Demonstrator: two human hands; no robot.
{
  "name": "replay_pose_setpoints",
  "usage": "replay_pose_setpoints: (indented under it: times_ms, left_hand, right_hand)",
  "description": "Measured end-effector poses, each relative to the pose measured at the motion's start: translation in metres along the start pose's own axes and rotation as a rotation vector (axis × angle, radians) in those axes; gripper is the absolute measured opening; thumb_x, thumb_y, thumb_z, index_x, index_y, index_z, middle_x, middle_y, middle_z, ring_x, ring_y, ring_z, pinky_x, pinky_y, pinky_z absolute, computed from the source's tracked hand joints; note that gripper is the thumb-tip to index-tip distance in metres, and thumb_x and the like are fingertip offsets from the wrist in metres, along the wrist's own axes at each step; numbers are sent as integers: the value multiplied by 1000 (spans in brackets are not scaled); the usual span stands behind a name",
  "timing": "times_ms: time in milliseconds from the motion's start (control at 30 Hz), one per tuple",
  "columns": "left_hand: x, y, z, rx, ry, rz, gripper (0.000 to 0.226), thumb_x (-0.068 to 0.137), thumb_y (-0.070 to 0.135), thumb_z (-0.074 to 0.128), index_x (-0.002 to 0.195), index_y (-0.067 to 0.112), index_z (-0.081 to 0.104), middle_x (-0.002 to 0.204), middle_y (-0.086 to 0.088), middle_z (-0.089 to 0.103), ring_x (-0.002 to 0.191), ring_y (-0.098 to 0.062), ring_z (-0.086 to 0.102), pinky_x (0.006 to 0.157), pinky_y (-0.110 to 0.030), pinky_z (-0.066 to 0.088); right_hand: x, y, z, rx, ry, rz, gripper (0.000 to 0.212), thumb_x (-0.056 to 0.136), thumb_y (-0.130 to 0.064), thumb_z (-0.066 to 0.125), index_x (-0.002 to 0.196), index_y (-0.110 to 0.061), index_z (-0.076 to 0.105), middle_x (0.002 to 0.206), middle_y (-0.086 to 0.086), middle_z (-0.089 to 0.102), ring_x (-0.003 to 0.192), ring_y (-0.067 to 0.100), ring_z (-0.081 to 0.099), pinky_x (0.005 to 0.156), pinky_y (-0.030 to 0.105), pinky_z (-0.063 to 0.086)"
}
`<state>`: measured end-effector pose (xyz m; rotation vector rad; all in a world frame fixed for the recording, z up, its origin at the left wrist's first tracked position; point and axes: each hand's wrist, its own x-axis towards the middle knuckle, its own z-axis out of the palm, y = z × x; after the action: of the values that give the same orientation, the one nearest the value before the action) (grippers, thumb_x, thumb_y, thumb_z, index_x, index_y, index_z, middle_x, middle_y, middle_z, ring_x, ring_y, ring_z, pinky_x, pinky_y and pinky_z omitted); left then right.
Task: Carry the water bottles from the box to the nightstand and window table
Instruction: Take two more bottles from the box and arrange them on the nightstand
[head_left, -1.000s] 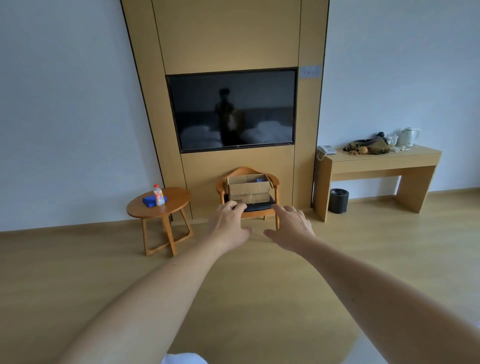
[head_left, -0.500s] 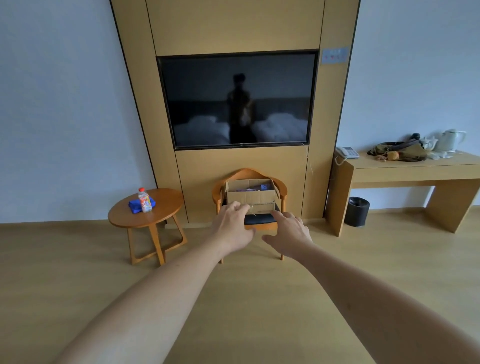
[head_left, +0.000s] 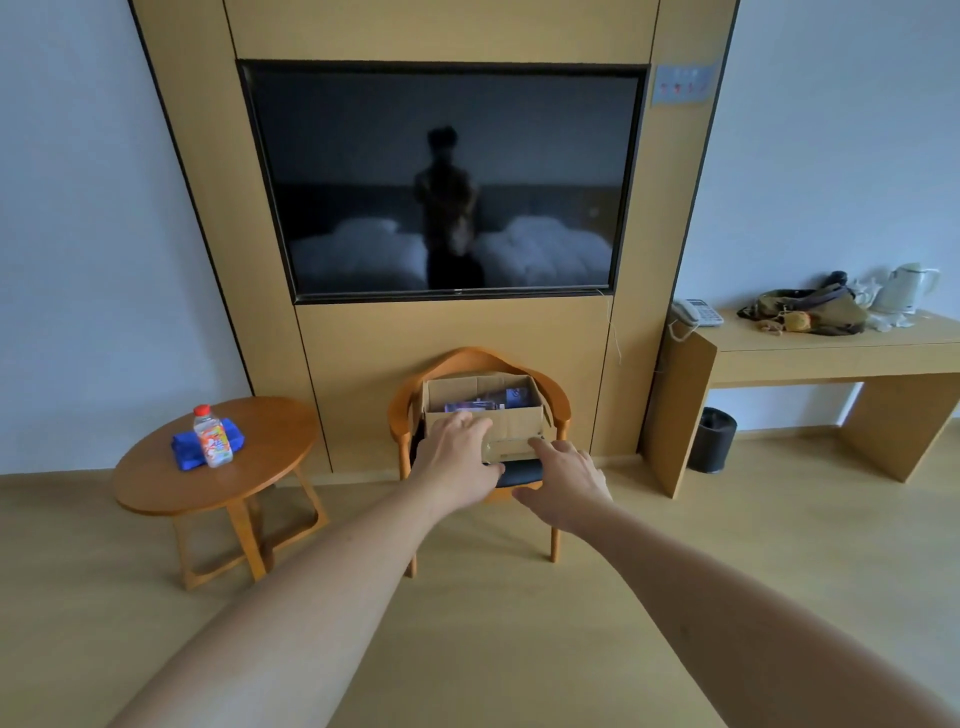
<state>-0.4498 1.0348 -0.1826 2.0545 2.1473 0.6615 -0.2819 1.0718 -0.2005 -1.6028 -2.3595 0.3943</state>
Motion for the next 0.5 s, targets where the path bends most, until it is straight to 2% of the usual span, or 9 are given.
replay_pose_setpoints:
  times_ms: [267,500]
  left_hand:
    - [129,-96,24,-56,-45,-18,66,87,40,73,145,21,48,143,-3,48,133,-25,42,104,-41,45]
    - [229,-151,59,-62,-115,-70,57,85,40,72,136,24,52,135,-2,49,126,-25,44,98,-40,48]
  right_hand:
    - [141,-17,32,-6,-56,65,73,89,-46,71,151,-30,35,142,5,50,130,30,46,104,47,47]
    - [257,-4,63,12,-118,86,76,89,-43,71,153,-28,33,143,6,50,132,30,46,106,48,46]
